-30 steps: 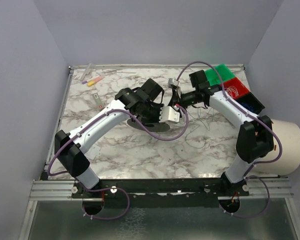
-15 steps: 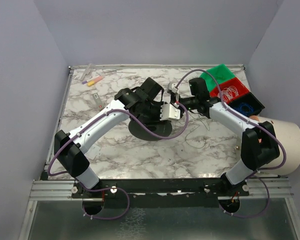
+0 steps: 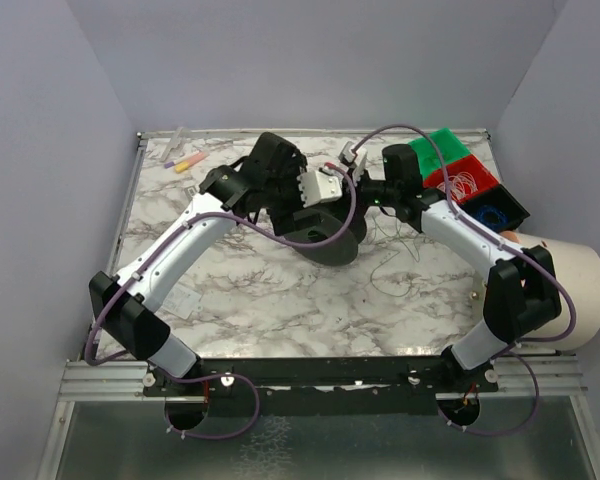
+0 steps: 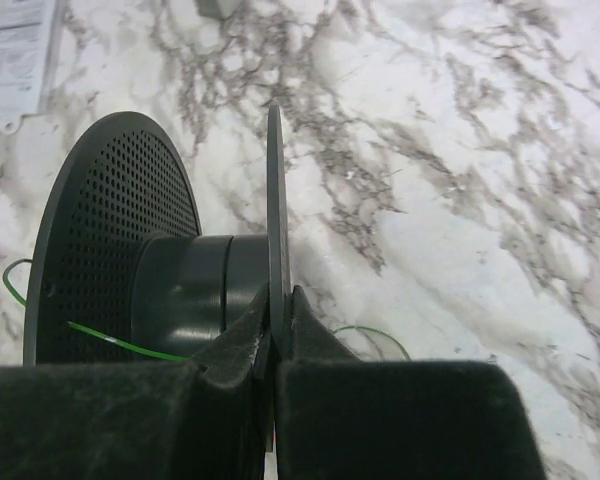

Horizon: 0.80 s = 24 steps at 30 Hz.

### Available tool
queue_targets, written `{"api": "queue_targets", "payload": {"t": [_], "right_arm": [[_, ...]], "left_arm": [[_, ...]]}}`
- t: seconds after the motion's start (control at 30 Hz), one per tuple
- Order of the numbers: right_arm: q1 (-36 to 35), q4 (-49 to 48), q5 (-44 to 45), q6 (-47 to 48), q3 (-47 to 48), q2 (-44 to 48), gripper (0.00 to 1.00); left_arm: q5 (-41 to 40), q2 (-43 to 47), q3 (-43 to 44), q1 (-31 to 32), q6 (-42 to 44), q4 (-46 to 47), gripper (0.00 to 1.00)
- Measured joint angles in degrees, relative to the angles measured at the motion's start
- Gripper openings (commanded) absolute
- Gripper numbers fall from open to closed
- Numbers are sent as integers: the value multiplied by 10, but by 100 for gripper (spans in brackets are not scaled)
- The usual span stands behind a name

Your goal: Wrap the cables

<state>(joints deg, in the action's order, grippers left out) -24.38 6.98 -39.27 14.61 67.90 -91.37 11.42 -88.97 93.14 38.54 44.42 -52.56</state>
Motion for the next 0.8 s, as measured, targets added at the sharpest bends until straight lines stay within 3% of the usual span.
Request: {"api": "queue_targets", "payload": {"t": [0.27,0.5,0.67,0.8], "right_arm": [[0,-32,125,-61,49,-32,0],[0,-68,214,-133,60,-85,0],[-2,-90,251,-189,60,-98,2],[-4,-102,254,-223,50,-98,11]], "left_arm": [[-85,26,-34,-67,-118,117,99],[-38,-19,-24,-189,-319,197,99],[7,-78,18,-203,-435,216,99],[52,-114,39,-200,-503,226,99]]}}
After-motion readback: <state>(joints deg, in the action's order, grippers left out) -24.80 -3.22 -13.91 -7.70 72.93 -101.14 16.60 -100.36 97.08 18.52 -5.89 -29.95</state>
